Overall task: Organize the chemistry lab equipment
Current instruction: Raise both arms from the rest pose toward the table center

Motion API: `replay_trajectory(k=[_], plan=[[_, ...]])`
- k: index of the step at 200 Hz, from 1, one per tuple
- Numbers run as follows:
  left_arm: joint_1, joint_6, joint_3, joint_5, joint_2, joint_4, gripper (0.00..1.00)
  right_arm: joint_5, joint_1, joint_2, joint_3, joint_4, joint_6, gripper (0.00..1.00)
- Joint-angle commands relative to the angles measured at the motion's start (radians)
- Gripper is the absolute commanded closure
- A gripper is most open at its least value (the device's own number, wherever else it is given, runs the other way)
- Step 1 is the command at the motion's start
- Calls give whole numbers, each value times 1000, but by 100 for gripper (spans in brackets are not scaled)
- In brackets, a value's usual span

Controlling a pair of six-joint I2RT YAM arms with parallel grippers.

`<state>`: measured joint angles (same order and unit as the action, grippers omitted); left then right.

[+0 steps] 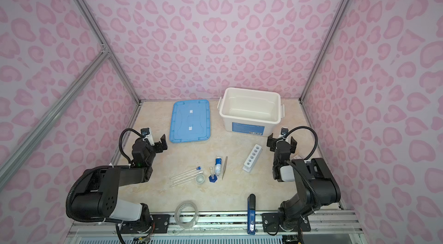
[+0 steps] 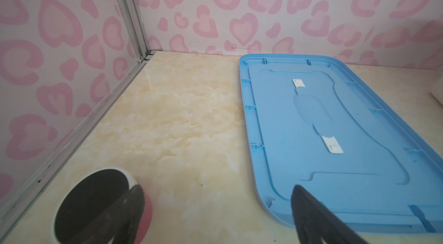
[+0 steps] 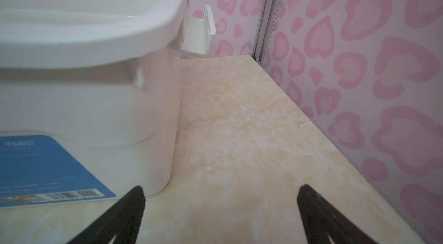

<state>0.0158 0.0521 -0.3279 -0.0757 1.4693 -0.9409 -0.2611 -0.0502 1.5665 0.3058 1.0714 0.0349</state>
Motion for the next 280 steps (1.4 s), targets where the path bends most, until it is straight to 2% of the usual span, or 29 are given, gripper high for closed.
replay_trajectory(k=[1,218,226,242,255,280], plan=[[1,-3,-5,2,3,-33,3,-1,0,3,3,15,2,0],[3,-1,-6,5,3,-32,3,17,9,3,4,9,7,0],[3,-1,-5,4,3,-33,0,19,9,3,5,9,6,5],[3,3,-3,-9,-6,-38,12,23,11,2,4,11,8,10],[3,34,-32,-79,-69,63,14,9,8,-7,2,14,3,13],[-2,58,-117,-153,-208,290,21,-27,-11,-165,79,-277,3,18]])
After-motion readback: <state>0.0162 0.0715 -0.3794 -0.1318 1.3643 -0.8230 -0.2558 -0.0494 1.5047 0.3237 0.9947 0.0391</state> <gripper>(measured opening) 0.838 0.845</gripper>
